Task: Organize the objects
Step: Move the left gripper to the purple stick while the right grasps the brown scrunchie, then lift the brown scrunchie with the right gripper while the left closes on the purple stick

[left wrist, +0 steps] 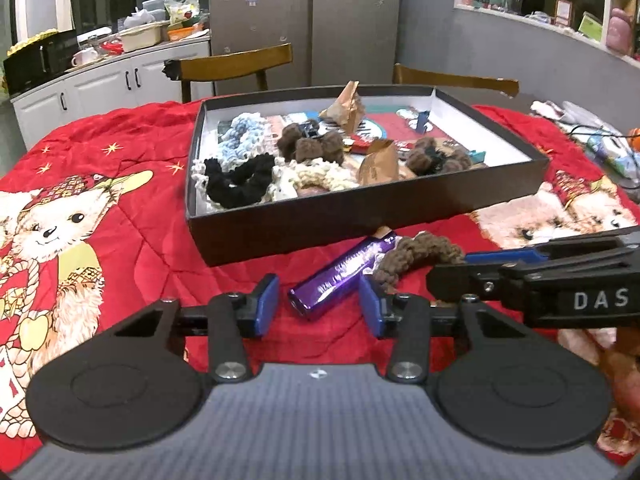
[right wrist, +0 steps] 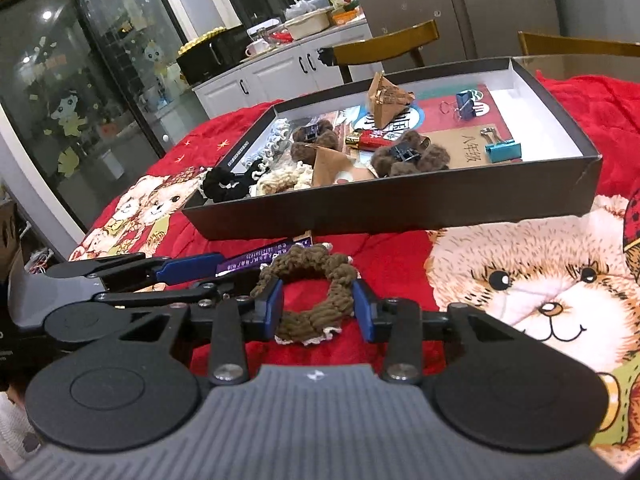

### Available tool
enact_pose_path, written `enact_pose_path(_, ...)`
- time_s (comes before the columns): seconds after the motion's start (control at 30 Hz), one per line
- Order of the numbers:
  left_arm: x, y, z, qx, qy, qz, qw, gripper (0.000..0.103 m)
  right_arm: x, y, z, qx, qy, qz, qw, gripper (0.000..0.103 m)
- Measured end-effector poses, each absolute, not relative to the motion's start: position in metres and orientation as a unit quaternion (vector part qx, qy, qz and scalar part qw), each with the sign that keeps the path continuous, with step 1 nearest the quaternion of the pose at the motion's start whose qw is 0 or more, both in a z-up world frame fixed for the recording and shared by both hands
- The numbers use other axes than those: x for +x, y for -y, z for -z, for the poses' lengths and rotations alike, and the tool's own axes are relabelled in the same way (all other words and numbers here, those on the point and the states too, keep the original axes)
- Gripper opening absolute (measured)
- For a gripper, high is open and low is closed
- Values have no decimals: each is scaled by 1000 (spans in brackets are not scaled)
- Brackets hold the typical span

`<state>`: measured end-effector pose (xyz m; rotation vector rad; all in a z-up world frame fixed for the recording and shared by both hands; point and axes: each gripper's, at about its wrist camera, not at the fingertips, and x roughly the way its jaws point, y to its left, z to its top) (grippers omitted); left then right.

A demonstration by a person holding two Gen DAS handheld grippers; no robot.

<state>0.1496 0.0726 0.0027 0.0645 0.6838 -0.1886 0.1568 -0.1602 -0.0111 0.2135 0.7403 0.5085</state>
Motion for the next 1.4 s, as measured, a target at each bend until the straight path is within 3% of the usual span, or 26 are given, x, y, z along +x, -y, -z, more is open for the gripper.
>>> enact_pose_path(0.1,151,-70,-1,32,-332,82,939,47,155,154,12,71,-346,-232,906,20)
enact_pose_path(0.2,152,-69,0,32,-329,71,941,47,154,153,13,59,-337,-225,912,13)
enact_pose_path(0.37,152,-64,2,30,-321,46,946,47,153,151,13,52,-328,-219,918,13)
enact_pose_path(0.47,150,-60,3,46,-314,46,947,41,156,157,12,69,-332,-220,915,12)
enact_pose_path(0.63,147,-51,5,72,-305,44,949,14,163,172,9,97,-335,-201,915,11)
enact_pose_path(0.7,147,-50,5,74,-305,44,948,9,166,179,7,113,-334,-195,915,11)
enact_pose_path(1.4,124,-36,-5,63,-292,80,951,3,172,219,-15,186,-302,-172,919,11)
